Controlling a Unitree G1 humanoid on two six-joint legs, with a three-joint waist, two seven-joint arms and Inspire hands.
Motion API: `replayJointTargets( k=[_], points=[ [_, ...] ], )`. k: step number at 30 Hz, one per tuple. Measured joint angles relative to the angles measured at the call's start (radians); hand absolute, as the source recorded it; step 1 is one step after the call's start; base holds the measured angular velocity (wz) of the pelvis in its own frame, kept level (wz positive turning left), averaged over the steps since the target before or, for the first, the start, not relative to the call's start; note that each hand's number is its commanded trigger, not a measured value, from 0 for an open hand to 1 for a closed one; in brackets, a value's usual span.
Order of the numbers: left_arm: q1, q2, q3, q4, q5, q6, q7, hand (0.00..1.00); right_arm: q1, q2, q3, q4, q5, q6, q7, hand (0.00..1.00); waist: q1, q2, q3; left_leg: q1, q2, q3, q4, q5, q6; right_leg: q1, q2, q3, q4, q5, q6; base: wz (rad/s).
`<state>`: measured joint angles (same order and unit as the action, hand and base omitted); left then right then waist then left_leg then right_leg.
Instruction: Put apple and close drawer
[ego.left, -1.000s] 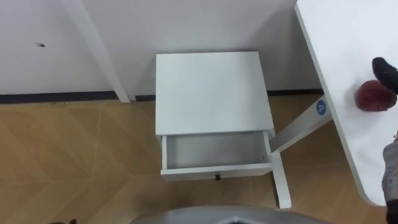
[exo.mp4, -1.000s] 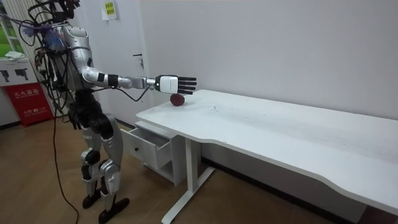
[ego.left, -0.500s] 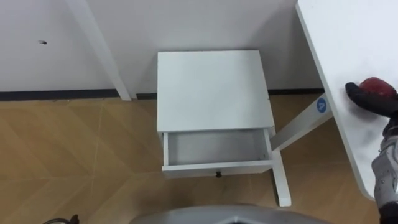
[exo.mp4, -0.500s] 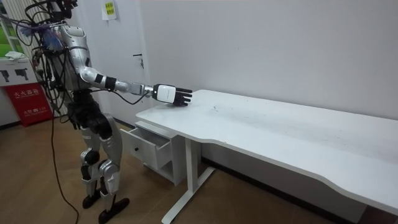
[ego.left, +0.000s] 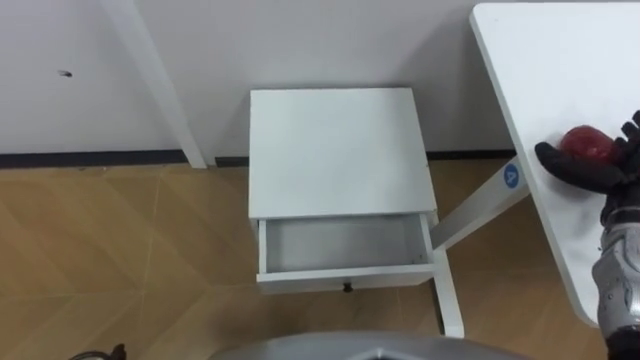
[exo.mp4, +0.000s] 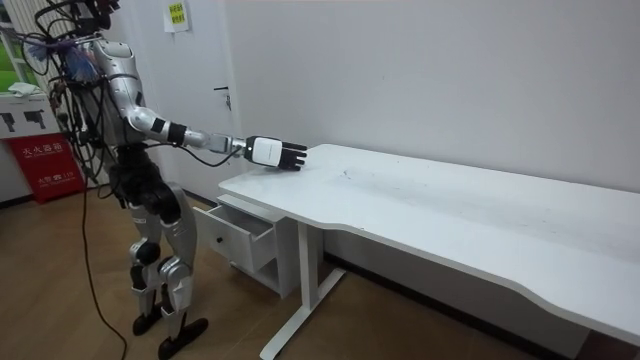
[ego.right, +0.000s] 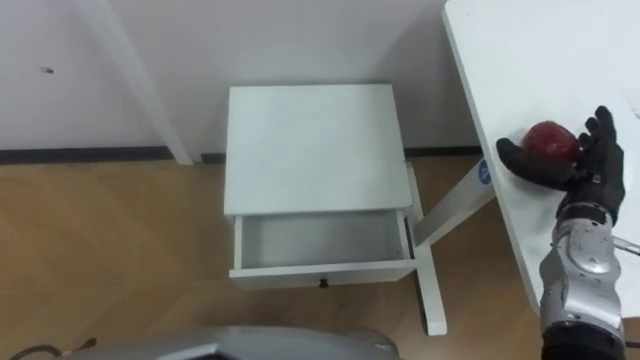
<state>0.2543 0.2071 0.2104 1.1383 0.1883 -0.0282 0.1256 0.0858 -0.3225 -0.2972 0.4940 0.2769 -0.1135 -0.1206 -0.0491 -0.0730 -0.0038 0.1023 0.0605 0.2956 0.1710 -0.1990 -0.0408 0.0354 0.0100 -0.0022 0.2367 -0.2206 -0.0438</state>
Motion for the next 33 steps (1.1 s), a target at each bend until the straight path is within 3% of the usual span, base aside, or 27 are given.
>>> replayJointTargets(
  k=[1, 2, 7, 11, 21, 33],
  points=[
    [0.002, 0.000, 0.000, 0.003, 0.000, 0.001, 0.000, 0.00, -0.003, 0.000, 0.000, 0.007, -0.003, 0.000, 0.002, 0.65, 0.000, 0.001, 0.0009, 0.000, 0.000, 0.000, 0.001, 0.000, 0.000, 0.000, -0.001, -0.001, -0.002, 0.000, 0.000, 0.00],
    [0.006, 0.000, 0.000, 0.003, 0.000, 0.001, 0.000, 0.00, -0.004, 0.000, 0.000, 0.009, -0.004, 0.000, 0.002, 1.00, 0.001, 0.001, 0.0013, -0.001, 0.000, 0.001, 0.002, 0.000, 0.000, 0.001, -0.001, -0.002, -0.005, 0.000, 0.000, 0.00],
    [0.026, 0.003, 0.001, 0.003, 0.001, 0.005, 0.000, 0.00, -0.004, 0.000, -0.010, 0.020, -0.018, -0.003, 0.000, 1.00, 0.001, -0.002, 0.0030, -0.003, -0.001, 0.000, 0.001, 0.000, 0.001, 0.001, -0.002, -0.004, -0.014, 0.003, 0.003, 0.00],
    [0.031, 0.006, 0.001, 0.004, 0.000, 0.006, -0.009, 0.00, -0.026, -0.003, -0.050, 0.086, -0.060, -0.027, 0.001, 1.00, 0.001, -0.012, 0.0043, -0.002, -0.001, -0.002, 0.001, 0.000, 0.001, 0.001, -0.002, -0.002, -0.015, 0.004, 0.002, -0.02],
    [0.027, 0.006, 0.000, 0.017, 0.000, 0.007, -0.021, 0.00, -0.041, -0.011, -0.059, 0.117, -0.095, -0.028, 0.001, 1.00, -0.001, -0.019, 0.0086, -0.002, -0.001, -0.025, 0.001, 0.000, 0.001, 0.009, -0.002, -0.018, -0.016, 0.004, 0.002, 0.01],
    [0.015, 0.012, -0.027, 0.019, 0.025, 0.009, -0.051, 0.00, -0.075, -0.009, 0.014, 0.083, -0.253, -0.026, 0.039, 1.00, 0.005, -0.017, 0.0086, -0.017, 0.000, -0.024, 0.019, -0.004, 0.006, -0.001, -0.006, -0.033, -0.016, 0.010, 0.005, 0.01]
  ],
)
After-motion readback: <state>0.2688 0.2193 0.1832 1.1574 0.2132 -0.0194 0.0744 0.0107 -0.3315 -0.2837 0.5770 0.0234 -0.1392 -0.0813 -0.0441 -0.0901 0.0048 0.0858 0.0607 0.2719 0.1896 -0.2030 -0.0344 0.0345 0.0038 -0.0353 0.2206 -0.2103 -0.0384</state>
